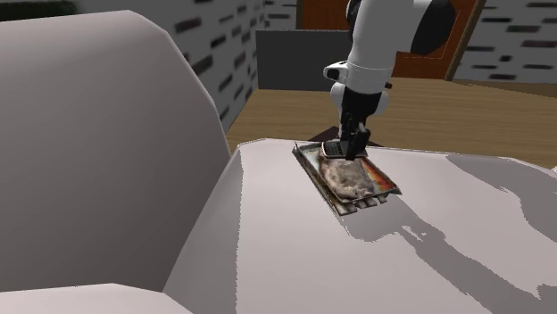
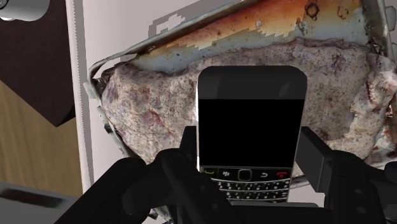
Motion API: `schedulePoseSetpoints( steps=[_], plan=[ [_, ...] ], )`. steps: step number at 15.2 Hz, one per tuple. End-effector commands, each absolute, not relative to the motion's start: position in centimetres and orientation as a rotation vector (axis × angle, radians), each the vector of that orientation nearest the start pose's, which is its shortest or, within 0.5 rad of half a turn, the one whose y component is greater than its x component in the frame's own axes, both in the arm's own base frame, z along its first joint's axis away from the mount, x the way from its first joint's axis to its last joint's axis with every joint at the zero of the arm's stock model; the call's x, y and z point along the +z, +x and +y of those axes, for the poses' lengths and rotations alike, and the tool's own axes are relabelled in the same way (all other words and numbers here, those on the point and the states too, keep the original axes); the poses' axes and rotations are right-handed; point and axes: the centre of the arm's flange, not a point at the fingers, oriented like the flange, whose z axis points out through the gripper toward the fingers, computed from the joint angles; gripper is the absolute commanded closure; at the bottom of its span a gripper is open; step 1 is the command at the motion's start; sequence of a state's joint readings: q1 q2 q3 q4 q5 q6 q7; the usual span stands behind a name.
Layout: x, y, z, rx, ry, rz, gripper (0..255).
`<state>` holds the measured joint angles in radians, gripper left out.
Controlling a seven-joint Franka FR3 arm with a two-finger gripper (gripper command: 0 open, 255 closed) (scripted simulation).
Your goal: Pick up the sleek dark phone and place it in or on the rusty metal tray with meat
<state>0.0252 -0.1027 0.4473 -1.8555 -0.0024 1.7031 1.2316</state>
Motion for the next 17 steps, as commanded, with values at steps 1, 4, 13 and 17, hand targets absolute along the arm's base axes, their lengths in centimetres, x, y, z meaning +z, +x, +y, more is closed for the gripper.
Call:
schedulePoseSetpoints(
  steps=[1,4,13,17],
  plan=[
    [54.0,46.6,24.8,0.006,-2.986,1.197,255],
    [53.2,46.6,24.8,0.006,-2.986,1.197,255],
    [53.2,46.6,24.8,0.006,-2.986,1.197,0],
    [54.6,46.7,24.9,0.006,-2.986,1.197,0]
  ],
)
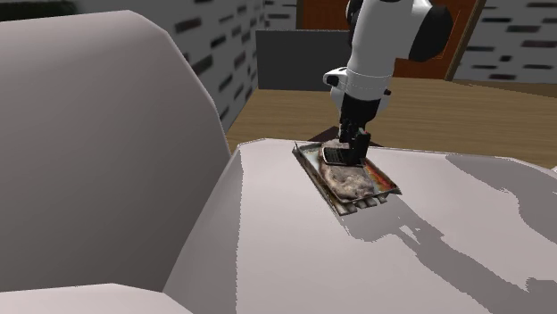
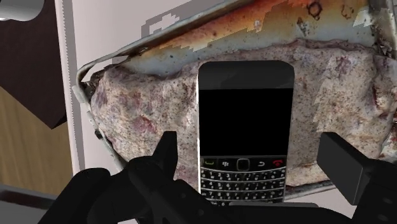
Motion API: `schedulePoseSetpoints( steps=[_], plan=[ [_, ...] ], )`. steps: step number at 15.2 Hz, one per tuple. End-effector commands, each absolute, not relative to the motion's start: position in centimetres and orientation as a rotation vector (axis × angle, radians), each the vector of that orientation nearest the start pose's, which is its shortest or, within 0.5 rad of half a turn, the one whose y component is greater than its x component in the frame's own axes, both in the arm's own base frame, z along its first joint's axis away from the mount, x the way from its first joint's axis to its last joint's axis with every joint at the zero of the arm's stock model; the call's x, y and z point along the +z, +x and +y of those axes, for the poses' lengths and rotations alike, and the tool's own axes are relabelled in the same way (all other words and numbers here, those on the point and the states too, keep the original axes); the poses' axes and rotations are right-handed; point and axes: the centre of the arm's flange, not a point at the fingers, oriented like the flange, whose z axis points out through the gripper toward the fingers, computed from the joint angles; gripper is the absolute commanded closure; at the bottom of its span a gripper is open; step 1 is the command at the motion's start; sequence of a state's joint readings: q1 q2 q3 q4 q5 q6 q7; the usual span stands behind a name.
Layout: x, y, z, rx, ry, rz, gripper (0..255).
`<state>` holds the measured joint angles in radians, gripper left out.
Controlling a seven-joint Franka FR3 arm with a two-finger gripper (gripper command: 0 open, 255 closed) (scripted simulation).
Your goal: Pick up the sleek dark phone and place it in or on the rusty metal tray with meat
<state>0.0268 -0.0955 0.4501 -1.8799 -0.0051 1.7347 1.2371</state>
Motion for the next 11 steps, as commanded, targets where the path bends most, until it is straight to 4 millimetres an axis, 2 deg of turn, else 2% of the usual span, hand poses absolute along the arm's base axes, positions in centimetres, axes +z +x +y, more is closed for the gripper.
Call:
schedulePoseSetpoints(
  steps=[1,3,11],
  plan=[
    [55.9,46.7,25.0,0.006,-2.986,1.197,0],
    [58.2,46.8,25.2,0.006,-2.986,1.197,0],
    [58.2,46.8,25.2,0.006,-2.986,1.197,0]
  ],
)
